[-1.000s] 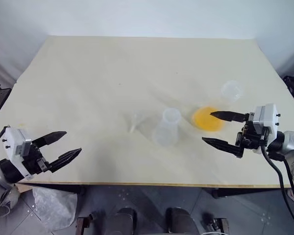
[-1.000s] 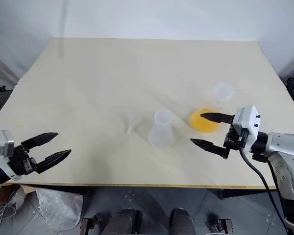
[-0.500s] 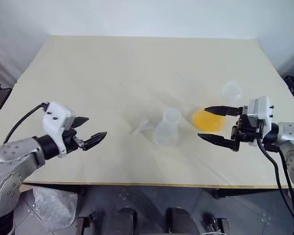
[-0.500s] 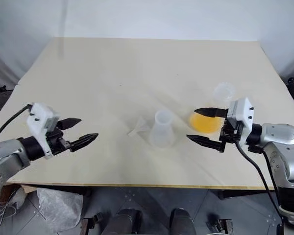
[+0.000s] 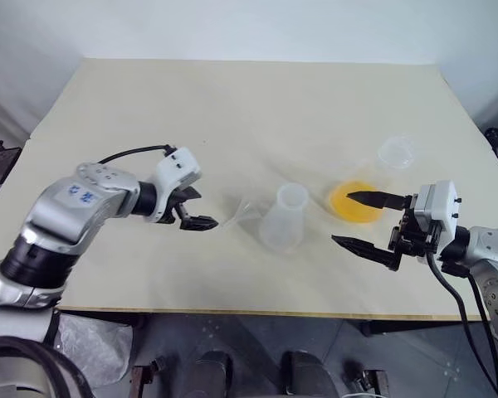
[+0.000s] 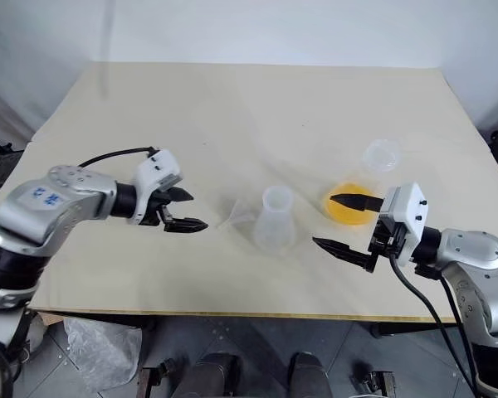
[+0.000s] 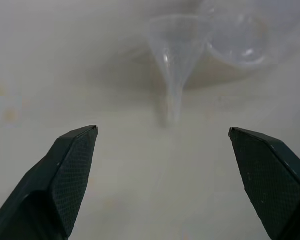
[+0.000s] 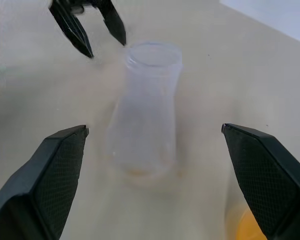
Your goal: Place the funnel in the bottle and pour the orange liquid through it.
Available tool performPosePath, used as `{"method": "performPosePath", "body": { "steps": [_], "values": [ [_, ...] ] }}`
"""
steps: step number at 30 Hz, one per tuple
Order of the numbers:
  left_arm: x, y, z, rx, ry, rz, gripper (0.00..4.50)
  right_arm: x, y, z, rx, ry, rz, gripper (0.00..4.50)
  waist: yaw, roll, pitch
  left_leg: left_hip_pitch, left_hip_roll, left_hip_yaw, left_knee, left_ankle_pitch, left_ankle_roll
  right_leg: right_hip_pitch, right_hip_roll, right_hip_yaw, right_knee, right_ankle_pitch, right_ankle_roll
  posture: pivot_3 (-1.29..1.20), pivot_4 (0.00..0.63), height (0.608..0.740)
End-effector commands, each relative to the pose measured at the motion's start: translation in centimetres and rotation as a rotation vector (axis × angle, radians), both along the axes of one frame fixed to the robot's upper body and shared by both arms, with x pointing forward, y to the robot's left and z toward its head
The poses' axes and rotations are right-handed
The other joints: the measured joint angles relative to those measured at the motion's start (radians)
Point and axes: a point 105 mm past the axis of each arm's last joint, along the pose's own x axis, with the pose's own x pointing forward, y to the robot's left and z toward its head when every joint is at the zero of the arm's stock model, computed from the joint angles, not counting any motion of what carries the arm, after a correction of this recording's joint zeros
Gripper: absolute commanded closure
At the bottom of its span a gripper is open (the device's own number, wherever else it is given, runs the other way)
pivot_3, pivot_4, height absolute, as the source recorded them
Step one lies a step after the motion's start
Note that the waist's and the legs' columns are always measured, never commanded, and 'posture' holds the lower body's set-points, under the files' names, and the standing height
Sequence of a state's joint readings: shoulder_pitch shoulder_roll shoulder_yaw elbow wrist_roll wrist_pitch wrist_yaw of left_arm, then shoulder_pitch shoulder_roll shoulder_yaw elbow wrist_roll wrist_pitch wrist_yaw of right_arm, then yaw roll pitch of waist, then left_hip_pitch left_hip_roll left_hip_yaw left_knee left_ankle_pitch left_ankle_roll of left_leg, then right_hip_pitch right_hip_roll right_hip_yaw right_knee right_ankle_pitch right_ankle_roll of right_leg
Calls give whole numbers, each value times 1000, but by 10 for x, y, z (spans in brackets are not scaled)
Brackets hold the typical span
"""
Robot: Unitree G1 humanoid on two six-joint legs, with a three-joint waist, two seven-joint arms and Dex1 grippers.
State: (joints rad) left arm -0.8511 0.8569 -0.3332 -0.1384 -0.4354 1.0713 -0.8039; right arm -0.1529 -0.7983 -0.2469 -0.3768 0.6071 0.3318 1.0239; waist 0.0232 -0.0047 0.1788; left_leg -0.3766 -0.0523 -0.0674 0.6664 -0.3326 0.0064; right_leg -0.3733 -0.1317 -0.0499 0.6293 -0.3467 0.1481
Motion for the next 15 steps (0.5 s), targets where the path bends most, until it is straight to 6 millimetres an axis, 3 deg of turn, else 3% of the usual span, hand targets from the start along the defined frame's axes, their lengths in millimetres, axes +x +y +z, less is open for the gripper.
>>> {"method": "performPosePath", "body": {
  "steps": [1, 15],
  "values": [
    [10, -14, -6, 55, 18, -21, 29, -12, 8, 13, 23, -50, 11, 0, -1, -1, 0, 0, 0, 0, 0, 0, 0, 0, 0, 0, 0, 0, 0, 0, 150, 740],
    [39, -47, -21, 179, 56, -33, 29, -27, 20, 9, 62, -30, -8, 0, 0, -1, 1, -1, -2, 0, 2, 0, 0, -1, 0, 0, 2, 0, 0, 0, 150, 740]
  ]
}}
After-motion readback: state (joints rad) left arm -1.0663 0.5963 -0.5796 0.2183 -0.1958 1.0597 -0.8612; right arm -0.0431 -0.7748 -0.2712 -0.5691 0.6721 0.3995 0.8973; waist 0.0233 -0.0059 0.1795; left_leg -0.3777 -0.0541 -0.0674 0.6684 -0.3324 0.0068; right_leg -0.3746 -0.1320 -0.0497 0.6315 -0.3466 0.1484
